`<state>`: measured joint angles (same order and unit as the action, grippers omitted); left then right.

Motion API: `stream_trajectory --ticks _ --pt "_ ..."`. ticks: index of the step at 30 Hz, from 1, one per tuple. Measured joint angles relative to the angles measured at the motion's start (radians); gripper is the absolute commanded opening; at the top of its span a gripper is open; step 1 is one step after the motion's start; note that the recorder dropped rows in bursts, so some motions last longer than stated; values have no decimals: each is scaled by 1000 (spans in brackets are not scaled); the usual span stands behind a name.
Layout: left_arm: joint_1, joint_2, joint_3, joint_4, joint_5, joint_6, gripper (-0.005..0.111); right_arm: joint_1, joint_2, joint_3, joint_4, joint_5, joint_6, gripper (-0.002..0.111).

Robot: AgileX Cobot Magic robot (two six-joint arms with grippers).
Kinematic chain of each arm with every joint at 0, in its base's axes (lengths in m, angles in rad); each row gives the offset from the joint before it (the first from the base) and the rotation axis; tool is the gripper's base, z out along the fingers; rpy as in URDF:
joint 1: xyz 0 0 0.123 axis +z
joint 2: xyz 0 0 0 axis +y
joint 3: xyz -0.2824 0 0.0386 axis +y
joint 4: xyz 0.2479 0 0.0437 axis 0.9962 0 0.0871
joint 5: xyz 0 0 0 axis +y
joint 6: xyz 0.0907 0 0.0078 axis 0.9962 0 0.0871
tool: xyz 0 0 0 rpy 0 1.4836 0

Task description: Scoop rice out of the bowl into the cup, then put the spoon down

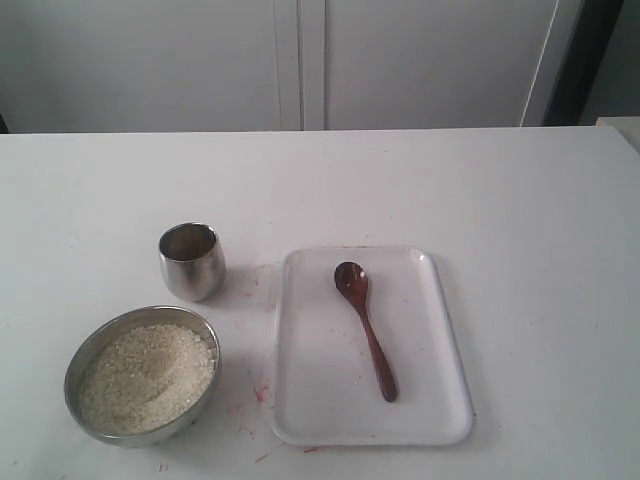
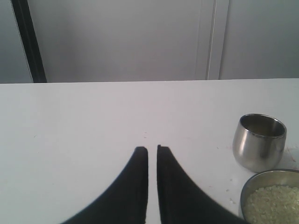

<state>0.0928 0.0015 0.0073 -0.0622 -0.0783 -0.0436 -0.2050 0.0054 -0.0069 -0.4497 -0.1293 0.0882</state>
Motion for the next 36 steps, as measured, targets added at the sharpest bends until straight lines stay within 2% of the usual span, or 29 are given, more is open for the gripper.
stream_trajectory --ticks 7,15,28,36 --pt "0 0 0 0 0 0 14 0 0 0 3 129 125 32" --pt "0 0 0 0 0 0 14 0 0 0 84 129 192 32" --pt "0 0 0 0 0 0 14 0 0 0 108 161 198 32" --pt "0 0 0 0 0 0 14 0 0 0 149 176 111 32"
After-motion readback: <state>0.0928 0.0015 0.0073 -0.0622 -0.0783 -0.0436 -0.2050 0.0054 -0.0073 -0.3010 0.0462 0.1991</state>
